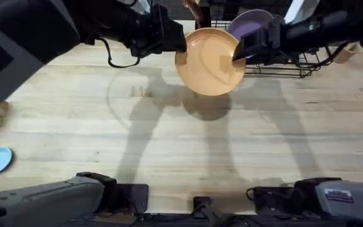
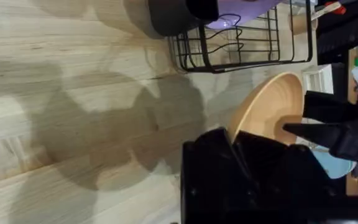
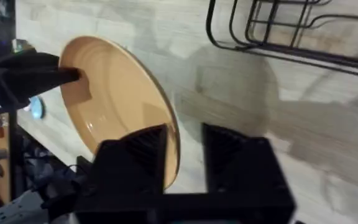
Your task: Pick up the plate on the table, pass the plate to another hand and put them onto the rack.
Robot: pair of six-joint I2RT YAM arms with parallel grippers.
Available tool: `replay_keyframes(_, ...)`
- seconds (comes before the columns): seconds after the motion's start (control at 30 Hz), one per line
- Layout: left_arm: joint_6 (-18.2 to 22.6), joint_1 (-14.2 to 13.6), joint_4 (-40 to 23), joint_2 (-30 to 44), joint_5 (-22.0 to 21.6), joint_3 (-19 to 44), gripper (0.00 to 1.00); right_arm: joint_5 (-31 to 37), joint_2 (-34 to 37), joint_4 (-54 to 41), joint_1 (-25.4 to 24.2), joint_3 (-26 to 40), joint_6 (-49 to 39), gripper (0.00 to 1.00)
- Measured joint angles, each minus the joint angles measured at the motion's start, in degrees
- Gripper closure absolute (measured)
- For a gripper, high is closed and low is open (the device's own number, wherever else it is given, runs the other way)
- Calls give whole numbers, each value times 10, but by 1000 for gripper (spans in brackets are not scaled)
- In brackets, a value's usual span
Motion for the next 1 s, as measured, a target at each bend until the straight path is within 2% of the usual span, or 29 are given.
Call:
replay_keyframes(0.07, 0, 0, 0, 0, 0, 0, 959, 0, 0, 0, 0, 0, 0, 786)
replay_keyframes(0.13, 0, 0, 0, 0, 0, 0, 959, -2, 0, 0, 0, 0, 1, 898)
replay_keyframes(0.2, 0, 0, 0, 0, 0, 0, 959, -4, 0, 0, 0, 0, 2, 958)
replay_keyframes(0.27, 0, 0, 0, 0, 0, 0, 959, -5, 0, 0, 0, 0, 2, 966)
replay_keyframes(0.3, 1, 0, 2, 0, 2, 0, 288, -5, 0, 0, 0, 0, 2, 967)
replay_keyframes(0.37, 1, 0, 2, 0, 3, 0, 131, -4, 0, 1, 0, 0, 2, 967)
replay_keyframes(0.4, 0, 0, 2, 0, 3, 0, 96, -4, 0, 2, 0, 0, 2, 967)
replay_keyframes(0.53, 0, 0, 2, 0, 3, 0, 10, -4, 0, 8, 0, 0, 2, 967)
replay_keyframes(0.93, 0, 1, 1, 0, 3, 0, 6, 7, 0, 14, 0, 0, 1, 968)
replay_keyframes(1.0, 1, 14, -6, 0, 5, 0, 6, 19, 0, 21, 0, 0, -15, 969)
